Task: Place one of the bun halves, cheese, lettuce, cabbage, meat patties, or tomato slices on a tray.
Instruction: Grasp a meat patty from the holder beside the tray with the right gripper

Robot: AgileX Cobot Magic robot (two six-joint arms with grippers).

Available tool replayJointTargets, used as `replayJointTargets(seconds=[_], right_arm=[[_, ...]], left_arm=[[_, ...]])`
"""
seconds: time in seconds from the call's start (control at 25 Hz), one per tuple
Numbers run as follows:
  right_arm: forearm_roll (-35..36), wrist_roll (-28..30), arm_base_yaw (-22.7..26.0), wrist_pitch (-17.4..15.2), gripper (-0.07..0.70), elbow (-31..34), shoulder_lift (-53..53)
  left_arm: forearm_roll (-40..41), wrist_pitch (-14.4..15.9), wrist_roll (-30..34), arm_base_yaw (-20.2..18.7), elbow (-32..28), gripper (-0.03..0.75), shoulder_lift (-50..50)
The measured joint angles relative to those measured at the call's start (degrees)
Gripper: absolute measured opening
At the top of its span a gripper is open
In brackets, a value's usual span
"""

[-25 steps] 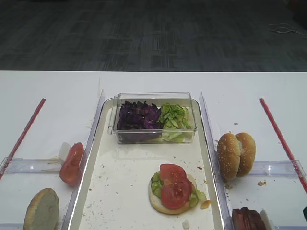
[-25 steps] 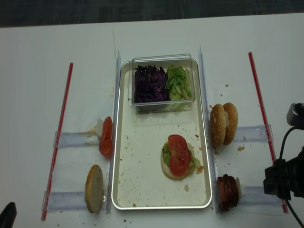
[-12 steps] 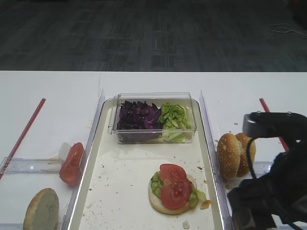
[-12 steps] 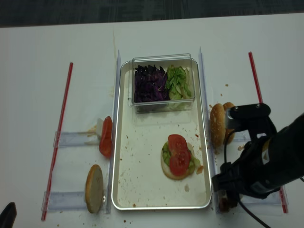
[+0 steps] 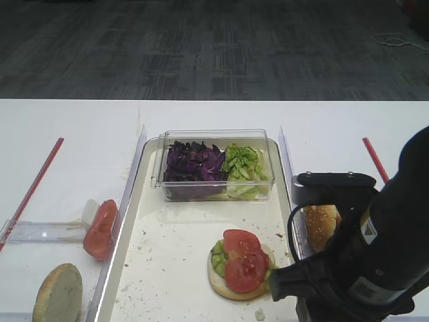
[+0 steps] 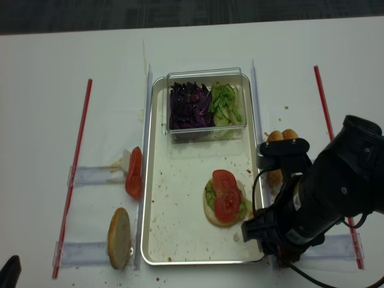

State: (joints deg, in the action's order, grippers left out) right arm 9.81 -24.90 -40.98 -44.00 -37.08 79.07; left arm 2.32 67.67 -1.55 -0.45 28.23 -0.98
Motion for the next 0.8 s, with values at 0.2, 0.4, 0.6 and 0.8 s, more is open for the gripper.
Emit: replayJointTargets(seconds=[0.2,0.4,0.6,0.8], right_arm=[[0.14,0.0,0.0,0.24,0.399,0.0,0.33],[0.14,0.0,0.0,0.24,0.382,-0.02,1.14],[-0.21,0.0,0.0,-0.98,0.381,-0.93,1.14],[-0.31,0.0,0.0,-2.18,0.379,-2.75,1.19]], left_arm=[[0.0,0.0,0.0,0.0,0.0,0.421,0.0],[0.0,0.0,0.0,0.0,0.0,0.421,0.0],[0.0,0.0,0.0,0.0,0.0,0.421,0.0],[0.0,0.0,0.0,0.0,0.0,0.421,0.0]])
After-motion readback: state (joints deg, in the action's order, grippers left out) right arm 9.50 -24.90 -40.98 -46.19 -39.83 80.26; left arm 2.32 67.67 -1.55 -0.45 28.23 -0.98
